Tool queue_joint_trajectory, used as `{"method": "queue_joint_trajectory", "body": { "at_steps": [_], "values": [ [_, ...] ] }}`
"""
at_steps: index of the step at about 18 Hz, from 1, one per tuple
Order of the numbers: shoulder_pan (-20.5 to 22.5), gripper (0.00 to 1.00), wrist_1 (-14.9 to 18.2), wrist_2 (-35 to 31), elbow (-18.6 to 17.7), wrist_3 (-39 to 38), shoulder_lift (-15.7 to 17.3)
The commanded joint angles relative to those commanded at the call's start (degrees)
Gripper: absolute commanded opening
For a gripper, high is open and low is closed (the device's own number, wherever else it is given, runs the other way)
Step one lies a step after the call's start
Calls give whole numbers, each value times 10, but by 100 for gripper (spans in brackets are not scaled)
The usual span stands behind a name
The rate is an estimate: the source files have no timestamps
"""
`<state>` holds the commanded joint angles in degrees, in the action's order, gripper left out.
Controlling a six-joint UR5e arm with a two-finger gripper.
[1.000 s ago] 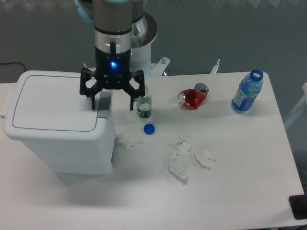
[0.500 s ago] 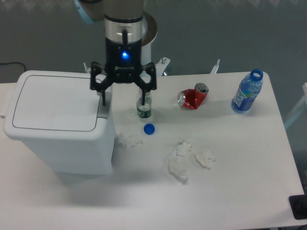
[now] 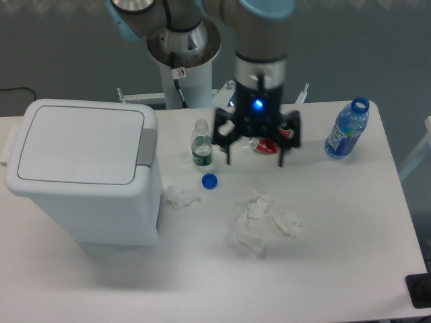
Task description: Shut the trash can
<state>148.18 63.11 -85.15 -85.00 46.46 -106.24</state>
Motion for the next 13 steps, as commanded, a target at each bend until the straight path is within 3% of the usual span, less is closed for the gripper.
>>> {"method": "queue_joint_trajectory", "body": {
  "at_steps": [2,9,13],
  "values": [
    [9,100,0,-11,8,59,-33],
    [93,100,16,-33,9,285,-76],
    [91,100,10,-49,7,313,-89]
  ]
}}
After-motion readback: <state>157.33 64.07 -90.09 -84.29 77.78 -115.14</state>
